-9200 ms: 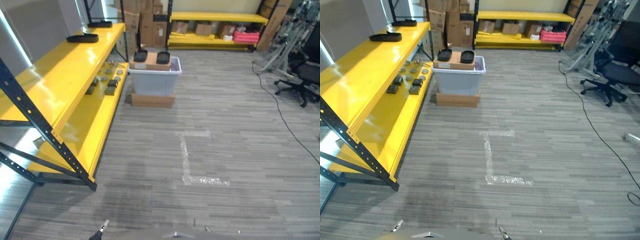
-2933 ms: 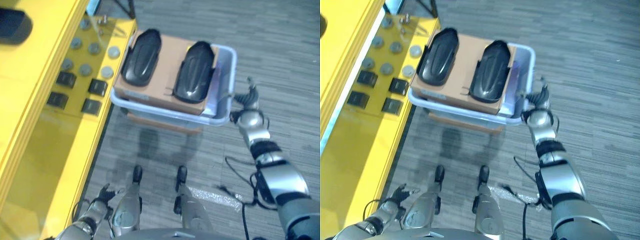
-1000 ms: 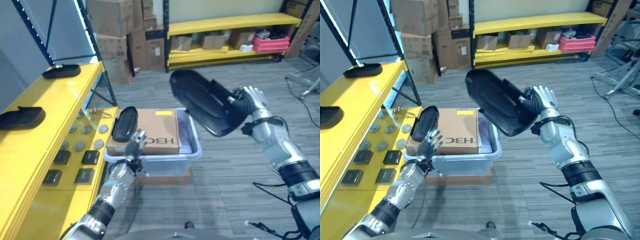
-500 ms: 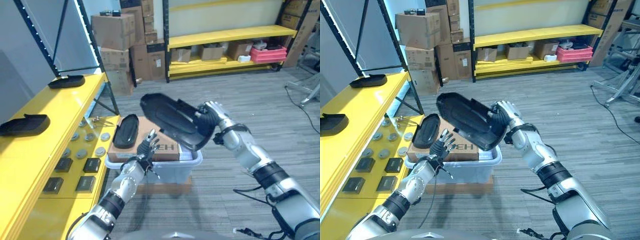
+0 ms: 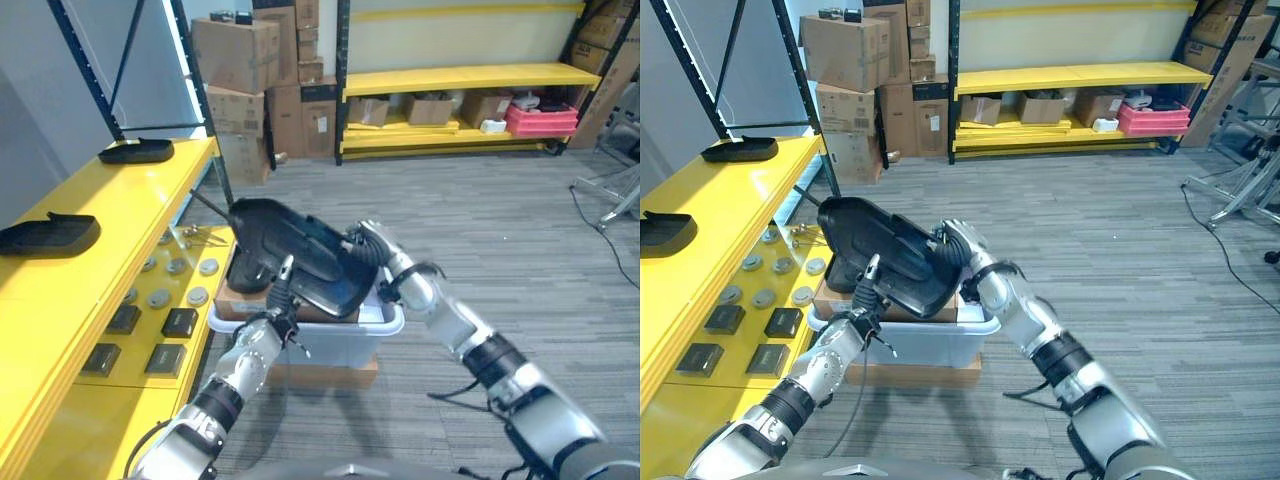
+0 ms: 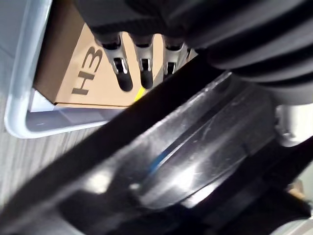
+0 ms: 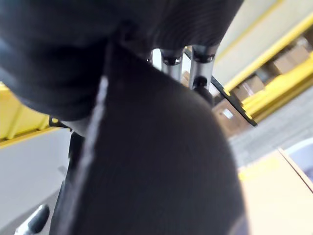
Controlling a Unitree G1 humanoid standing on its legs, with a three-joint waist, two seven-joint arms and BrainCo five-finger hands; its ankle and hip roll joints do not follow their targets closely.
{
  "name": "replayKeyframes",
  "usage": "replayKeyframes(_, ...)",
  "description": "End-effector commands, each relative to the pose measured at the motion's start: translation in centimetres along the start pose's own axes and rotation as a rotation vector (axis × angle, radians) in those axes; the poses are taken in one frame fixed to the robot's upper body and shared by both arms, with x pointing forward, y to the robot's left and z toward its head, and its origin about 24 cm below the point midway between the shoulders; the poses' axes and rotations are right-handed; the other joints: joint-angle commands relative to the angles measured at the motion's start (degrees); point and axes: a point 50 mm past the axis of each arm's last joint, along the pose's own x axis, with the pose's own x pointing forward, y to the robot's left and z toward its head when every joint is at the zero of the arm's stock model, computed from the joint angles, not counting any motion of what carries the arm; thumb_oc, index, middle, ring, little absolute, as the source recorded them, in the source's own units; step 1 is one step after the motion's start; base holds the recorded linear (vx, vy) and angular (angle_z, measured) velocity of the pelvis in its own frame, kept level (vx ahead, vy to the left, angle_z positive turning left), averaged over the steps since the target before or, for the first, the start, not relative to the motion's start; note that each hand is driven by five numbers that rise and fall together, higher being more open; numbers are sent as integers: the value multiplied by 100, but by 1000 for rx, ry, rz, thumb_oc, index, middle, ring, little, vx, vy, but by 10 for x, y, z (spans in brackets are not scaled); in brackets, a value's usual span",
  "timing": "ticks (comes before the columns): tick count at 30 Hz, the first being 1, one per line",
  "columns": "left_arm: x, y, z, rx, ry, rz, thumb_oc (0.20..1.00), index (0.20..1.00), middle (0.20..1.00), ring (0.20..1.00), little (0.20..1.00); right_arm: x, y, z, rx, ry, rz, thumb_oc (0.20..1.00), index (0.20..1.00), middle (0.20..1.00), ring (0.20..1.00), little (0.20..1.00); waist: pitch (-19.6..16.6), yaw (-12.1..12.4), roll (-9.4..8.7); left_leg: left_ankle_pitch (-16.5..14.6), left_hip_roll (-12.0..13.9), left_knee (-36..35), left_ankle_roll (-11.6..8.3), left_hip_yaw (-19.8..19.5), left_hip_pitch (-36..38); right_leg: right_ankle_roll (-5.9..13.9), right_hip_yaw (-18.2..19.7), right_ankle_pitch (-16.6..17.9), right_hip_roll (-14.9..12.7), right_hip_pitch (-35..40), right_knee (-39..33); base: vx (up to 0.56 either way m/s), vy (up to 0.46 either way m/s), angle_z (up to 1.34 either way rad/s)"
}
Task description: Move parts from the plastic box to the shelf.
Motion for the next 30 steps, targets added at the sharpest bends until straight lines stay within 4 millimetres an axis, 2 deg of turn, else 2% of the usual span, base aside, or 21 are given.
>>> replayKeyframes(1,25,-65,41,35,-144,-181,200,200,200,200,200,5,25,81,217,-375,144,200,200,200,200,200,-79,67,-148,-26,20,53,-104,-40,-126,206,-211,-847,-141,342,406,0,0,0)
replayKeyframes(3,25,-62,44,35,-163,-172,200,200,200,200,200,1,39,78,356,-340,172,200,200,200,200,200,-59,47,-122,-18,25,60,-117,-46,-148,198,-223,-856,-141,331,414,0,0,0)
replayKeyframes(5,24,-60,46,29,-173,-163,200,200,200,200,200,0,41,82,381,-352,176,200,200,200,200,200,-47,43,-115,-15,27,63,-122,-42,-156,196,-218,-855,-141,318,420,-15,-14,-1)
replayKeyframes(7,22,-57,47,2,-196,-152,200,200,200,200,200,-6,52,86,496,-358,229,200,200,200,200,200,-7,32,-77,9,36,78,-149,-59,-194,180,-245,-862,-125,288,433,-47,-36,-3)
replayKeyframes(14,18,-57,51,108,-261,-149,200,200,200,200,200,-14,60,96,524,-413,301,200,200,200,200,200,36,62,-35,78,52,85,-204,-127,-286,146,-332,-872,-93,264,426,-31,-36,8)
replayKeyframes(15,17,-56,54,132,-279,-153,200,200,200,200,200,-13,57,98,521,-429,304,322,322,322,322,322,54,75,-29,95,58,91,-219,-139,-305,139,-338,-870,-87,256,425,-32,-52,3)
replayKeyframes(16,16,-53,55,145,-284,-151,200,200,200,200,200,-14,54,100,523,-438,300,1000,1000,1000,1000,1000,58,86,-26,100,65,95,-226,-142,-318,137,-350,-873,-84,253,424,-26,-50,3)
replayKeyframes(20,11,-39,69,173,-350,-103,200,200,200,200,200,-16,34,93,588,-441,214,1000,1000,1000,1000,1000,87,83,20,169,92,68,-281,-151,-348,119,-386,-864,-56,244,405,-18,-49,6)
replayKeyframes(23,0,-17,90,240,-452,-16,200,200,200,200,200,-25,11,74,678,-396,71,1000,1000,1000,1000,1000,116,58,73,237,133,32,-338,-171,-391,91,-422,-873,-17,222,394,-23,-67,3)
replayKeyframes(24,-7,-5,101,303,-516,43,200,200,200,200,200,-30,-1,60,784,-359,-40,1000,1000,1000,1000,1000,149,38,101,272,160,27,-364,-194,-425,70,-455,-879,7,206,398,-24,-72,9)
replayKeyframes(27,-15,4,109,352,-570,97,200,200,200,200,200,-36,-8,50,876,-342,-119,1000,1000,1000,1000,1000,216,36,119,297,193,20,-417,-237,-430,38,-495,-921,48,222,410,-23,-79,9)
replayKeyframes(30,-29,12,123,452,-658,148,200,200,200,200,200,-49,-18,31,963,-301,-225,1000,1000,1000,1000,1000,314,38,129,406,247,15,-508,-342,-532,-16,-576,-926,114,209,382,-42,-75,9)
